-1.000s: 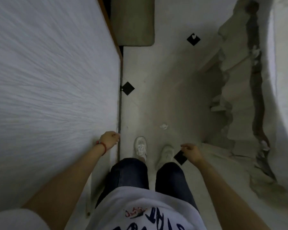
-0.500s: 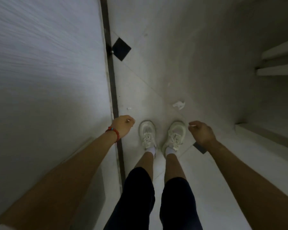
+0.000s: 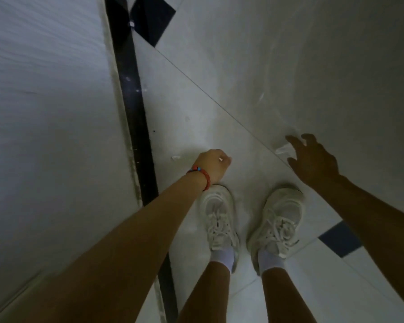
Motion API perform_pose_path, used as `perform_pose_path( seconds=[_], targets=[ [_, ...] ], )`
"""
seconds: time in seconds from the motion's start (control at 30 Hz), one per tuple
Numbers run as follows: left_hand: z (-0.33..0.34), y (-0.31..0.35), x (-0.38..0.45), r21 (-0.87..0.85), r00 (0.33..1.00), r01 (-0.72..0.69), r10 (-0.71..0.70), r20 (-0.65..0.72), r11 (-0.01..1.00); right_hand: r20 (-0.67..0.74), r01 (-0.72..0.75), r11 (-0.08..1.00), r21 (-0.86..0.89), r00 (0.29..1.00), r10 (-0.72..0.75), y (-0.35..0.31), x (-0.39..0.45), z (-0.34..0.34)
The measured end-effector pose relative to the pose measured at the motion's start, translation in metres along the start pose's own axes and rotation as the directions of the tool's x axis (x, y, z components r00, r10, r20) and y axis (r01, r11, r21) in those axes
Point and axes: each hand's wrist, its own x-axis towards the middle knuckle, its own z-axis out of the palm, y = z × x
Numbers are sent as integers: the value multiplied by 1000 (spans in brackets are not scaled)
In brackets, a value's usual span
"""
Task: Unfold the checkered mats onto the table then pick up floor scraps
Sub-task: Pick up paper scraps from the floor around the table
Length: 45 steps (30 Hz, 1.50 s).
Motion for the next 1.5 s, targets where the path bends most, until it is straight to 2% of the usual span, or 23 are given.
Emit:
perform_pose_path(
  seconds=[0.13,0.2,0.33,0.4,0.6,0.77,0.83,1.07,1.27,1.37,1.5],
  targets=[
    [13,-11,29,210,996,-78,68,56,975,19,52,981,-185,999,-49,3,22,26],
    [19,-21,37,288,992,-100,74,101,952,-25,31,979,-202,999,-37,4,26,37],
    [27,-39,40,375,986,-83,20,168,923,-80,35,996,-79,996,-41,10,30,51],
    [29,-44,34,410,984,-65,-9,177,910,-84,44,998,42,996,-40,16,29,53],
    [14,-32,-10,459,973,-48,-62,222,887,-123,-91,943,319,983,136,13,-4,22],
    [-30,16,-64,407,984,-47,-28,178,912,-55,-68,953,294,995,88,-2,-58,-40],
    [-56,44,-87,378,991,-56,7,131,924,-63,-70,936,345,993,98,-9,-80,-75],
    [-151,146,-189,219,994,-81,96,-59,972,-233,5,879,477,965,121,-31,-158,-221],
    [-207,209,-289,-17,973,-99,93,-210,995,-354,55,887,458,927,126,-40,-226,-342],
    [-224,228,-337,-146,967,-133,96,-236,980,-356,38,894,446,924,138,-41,-258,-394],
    [-256,245,-381,-210,957,-193,136,-258,959,-437,59,894,444,885,158,-46,-292,-444]
  ],
)
